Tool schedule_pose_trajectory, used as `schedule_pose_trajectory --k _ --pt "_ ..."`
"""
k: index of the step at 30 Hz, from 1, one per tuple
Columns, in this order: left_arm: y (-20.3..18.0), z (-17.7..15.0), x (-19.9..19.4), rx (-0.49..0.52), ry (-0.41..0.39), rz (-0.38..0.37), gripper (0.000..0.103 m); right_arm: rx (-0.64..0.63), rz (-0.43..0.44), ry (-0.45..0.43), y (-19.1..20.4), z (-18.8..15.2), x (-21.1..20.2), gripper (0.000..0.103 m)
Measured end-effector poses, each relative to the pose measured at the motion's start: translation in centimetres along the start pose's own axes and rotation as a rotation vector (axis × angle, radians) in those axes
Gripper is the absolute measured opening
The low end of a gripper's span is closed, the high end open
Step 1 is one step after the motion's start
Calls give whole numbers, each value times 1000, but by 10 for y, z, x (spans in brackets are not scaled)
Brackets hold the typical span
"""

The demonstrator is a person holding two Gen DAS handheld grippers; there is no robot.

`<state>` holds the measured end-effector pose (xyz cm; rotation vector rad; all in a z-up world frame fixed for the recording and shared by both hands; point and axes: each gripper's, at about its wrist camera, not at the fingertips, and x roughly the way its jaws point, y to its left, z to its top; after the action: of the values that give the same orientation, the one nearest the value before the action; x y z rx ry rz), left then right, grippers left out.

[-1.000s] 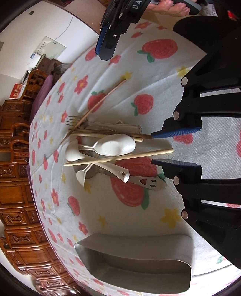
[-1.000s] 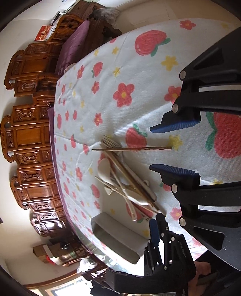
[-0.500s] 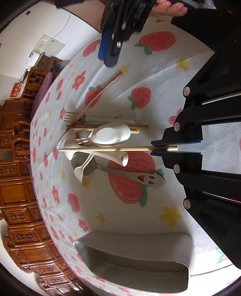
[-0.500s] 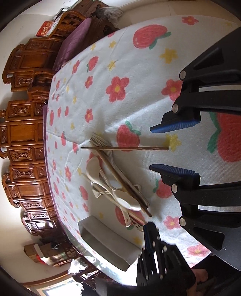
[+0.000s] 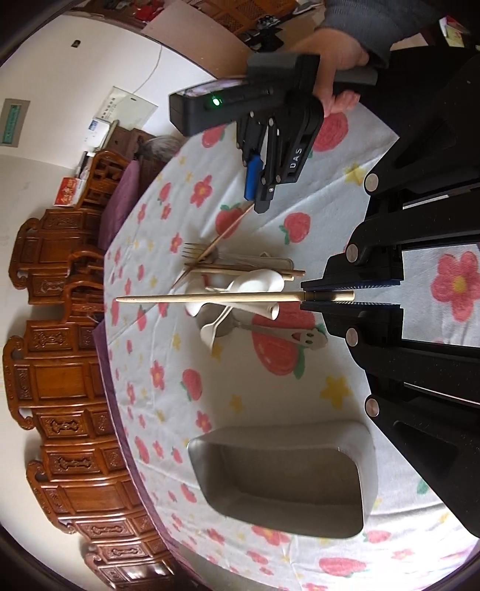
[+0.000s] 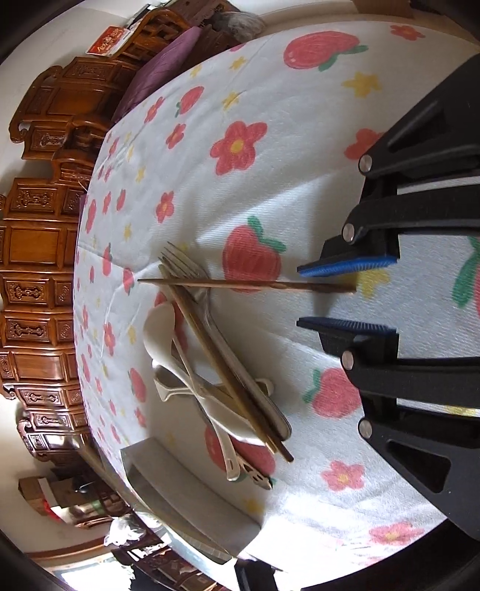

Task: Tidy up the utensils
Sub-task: 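Close the left gripper on a single wooden chopstick, then lift the chopstick and carry it over the metal tray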

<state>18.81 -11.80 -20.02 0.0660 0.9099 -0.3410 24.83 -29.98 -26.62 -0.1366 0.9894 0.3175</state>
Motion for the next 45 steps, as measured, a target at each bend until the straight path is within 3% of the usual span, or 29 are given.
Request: schedule_pose_trajectory --k 5,15,29,36,45 --pt "12 -1 -16 -19 -18 15 4 -13 -35 -6 0 -2 -1 6" --pt "52 -2 -42 -71 -41 71 4 33 -5 -69 -9 6 -24 6" --pt "94 1 -59 -111 -54 141 4 -13 9 -190 7 26 -69 6" --pt "122 -2 -50 -100 9 178 4 -30 52 -223 20 34 -88 6" --pt "150 -11 -24 -71 155 181 4 -79 112 -232 54 36 -102 6"
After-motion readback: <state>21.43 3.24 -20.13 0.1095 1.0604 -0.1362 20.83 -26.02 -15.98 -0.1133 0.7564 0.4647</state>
